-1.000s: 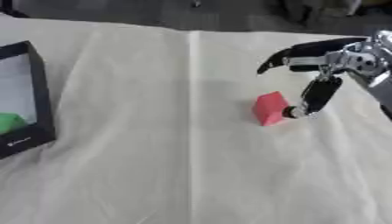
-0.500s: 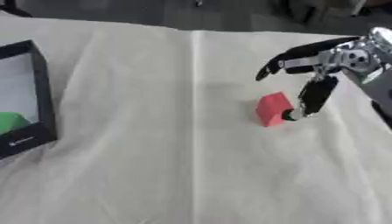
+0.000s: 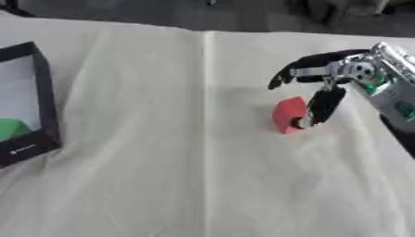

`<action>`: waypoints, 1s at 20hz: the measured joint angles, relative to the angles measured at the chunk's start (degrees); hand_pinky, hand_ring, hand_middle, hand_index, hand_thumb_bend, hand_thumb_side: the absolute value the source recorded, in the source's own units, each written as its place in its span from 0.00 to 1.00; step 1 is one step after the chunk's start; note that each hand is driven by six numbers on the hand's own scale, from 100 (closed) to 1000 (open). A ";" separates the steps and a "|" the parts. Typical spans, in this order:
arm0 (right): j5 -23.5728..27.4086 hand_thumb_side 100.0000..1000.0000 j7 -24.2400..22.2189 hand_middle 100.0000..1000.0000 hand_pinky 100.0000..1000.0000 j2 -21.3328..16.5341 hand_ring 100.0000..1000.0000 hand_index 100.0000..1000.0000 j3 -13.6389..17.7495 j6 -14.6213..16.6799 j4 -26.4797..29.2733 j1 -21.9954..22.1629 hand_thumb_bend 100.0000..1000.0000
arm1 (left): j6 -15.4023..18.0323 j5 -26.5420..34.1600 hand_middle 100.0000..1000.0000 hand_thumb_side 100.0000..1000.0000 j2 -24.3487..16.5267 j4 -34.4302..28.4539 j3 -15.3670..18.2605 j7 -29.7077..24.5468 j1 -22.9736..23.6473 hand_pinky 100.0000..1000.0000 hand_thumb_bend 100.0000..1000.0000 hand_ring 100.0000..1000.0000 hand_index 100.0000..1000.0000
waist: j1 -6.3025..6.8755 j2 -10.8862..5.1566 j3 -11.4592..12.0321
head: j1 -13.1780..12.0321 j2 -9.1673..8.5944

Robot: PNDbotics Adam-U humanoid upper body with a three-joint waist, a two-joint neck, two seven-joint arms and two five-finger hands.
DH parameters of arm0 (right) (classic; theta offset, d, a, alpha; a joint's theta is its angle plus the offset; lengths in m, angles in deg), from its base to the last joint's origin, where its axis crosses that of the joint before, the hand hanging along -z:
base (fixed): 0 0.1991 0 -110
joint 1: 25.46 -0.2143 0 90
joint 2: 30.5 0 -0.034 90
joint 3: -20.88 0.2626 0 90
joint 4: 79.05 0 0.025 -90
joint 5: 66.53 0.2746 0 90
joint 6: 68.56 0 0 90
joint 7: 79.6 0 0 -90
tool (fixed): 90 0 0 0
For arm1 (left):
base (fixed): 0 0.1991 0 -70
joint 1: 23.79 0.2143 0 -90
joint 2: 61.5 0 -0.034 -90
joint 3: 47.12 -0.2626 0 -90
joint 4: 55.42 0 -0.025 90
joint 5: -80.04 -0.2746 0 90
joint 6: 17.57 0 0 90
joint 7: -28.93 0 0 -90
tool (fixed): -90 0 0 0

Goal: Pick up the objects with one hand, pass them to the other hand, and then place them into the box on the other side of the table.

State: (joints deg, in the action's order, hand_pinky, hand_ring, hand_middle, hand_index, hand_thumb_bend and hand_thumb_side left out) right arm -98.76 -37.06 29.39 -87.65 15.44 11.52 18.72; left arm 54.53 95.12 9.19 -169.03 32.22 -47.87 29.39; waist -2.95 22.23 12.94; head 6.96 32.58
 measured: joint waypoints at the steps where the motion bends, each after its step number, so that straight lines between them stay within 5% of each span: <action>1: -0.49 0.00 0.18 0.88 1.00 0.07 0.96 0.90 -0.13 0.08 -0.39 0.06 0.34 | -0.01 0.00 0.55 0.64 0.00 0.00 0.00 -0.01 0.01 0.89 0.00 0.85 0.67 | 0.00 0.02 0.06 | 0.01 0.00; 13: -6.34 0.00 1.84 0.81 1.00 1.05 0.93 0.86 -0.17 0.97 -4.53 0.97 0.37 | -0.01 0.00 0.55 0.65 0.01 0.00 -0.01 -0.32 0.51 0.89 0.00 0.83 0.66 | 0.01 0.42 0.20 | 0.02 -0.09; 16: -7.78 0.00 3.63 0.71 0.98 1.51 0.88 0.76 0.08 0.27 -5.32 0.98 0.29 | 0.01 -0.01 0.55 0.65 0.01 0.00 -0.02 -0.35 0.51 0.89 0.00 0.83 0.66 | 0.05 0.48 0.22 | 0.02 -0.48; 20: -9.14 0.00 6.84 0.53 0.94 1.97 0.75 0.58 0.36 -1.51 -5.69 0.98 0.02 | 0.11 -0.01 0.54 0.65 0.01 0.00 -0.02 -0.47 0.52 0.89 0.00 0.83 0.65 | 0.10 0.52 0.22 | 0.01 -0.51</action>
State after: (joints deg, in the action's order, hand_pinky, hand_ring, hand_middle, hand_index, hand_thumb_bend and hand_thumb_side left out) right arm -107.90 -30.22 31.36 -87.29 13.93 5.83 19.70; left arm 54.64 95.11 9.20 -169.03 32.20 -48.34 29.91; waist -2.85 22.75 13.16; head 6.97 32.08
